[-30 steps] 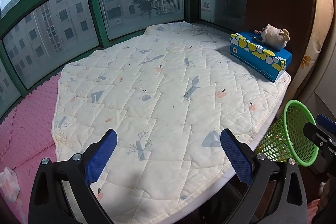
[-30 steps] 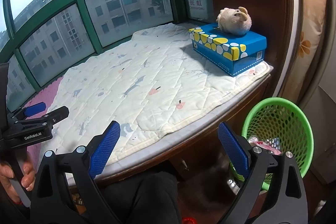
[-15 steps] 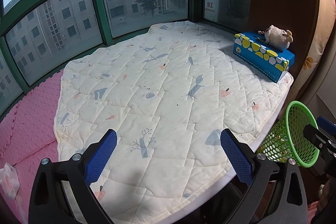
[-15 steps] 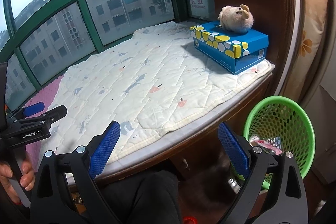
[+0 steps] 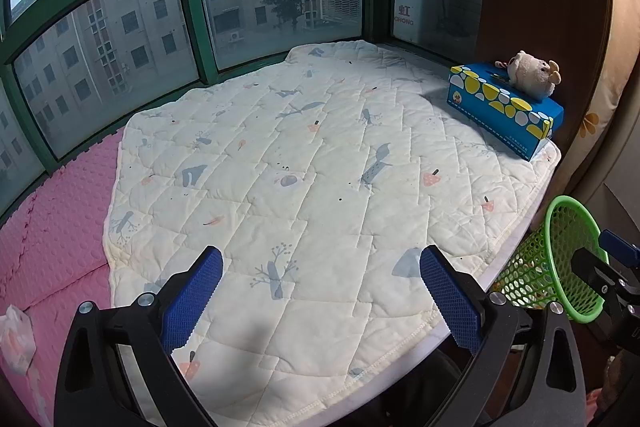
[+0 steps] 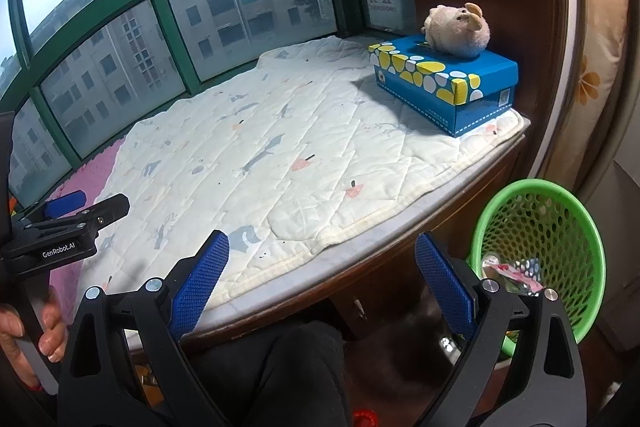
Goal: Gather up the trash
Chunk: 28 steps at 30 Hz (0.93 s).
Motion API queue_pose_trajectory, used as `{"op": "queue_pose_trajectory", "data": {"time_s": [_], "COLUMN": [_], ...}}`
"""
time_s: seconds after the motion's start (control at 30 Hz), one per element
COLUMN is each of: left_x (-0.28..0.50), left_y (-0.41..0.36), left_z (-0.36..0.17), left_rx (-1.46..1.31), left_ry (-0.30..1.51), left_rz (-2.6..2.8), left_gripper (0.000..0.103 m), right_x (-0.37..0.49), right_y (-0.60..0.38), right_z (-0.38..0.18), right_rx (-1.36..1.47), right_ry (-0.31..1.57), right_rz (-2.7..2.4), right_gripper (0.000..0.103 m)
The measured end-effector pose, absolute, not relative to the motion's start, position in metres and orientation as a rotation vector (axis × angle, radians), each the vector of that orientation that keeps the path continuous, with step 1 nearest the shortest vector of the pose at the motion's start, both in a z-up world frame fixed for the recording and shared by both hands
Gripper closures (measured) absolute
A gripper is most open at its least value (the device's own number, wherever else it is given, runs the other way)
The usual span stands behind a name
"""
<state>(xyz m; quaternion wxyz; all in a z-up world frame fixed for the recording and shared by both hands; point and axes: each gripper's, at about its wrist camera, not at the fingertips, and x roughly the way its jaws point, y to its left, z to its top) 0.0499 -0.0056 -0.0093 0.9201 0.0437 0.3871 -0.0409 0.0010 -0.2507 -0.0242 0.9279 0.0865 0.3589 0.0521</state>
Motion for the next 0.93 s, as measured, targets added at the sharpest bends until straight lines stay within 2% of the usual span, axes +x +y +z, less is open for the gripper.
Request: {"op": "queue_pose_trajectory", "data": {"time_s": [0.93], "left_x": [0.0487], "left_y": [-0.0025], "left_z": [-0.0051], "left_rx": [0.079], "left_ry": [0.773], "left_rz": [-0.073], "left_gripper": [0.007], "right_x": [0.0013], "right_y": [-0.2496], "right_z": [-0.0237], "right_rx": [0.184], "right_ry": [0.735], "right_rz": [0.113], "right_gripper": [0.009]}}
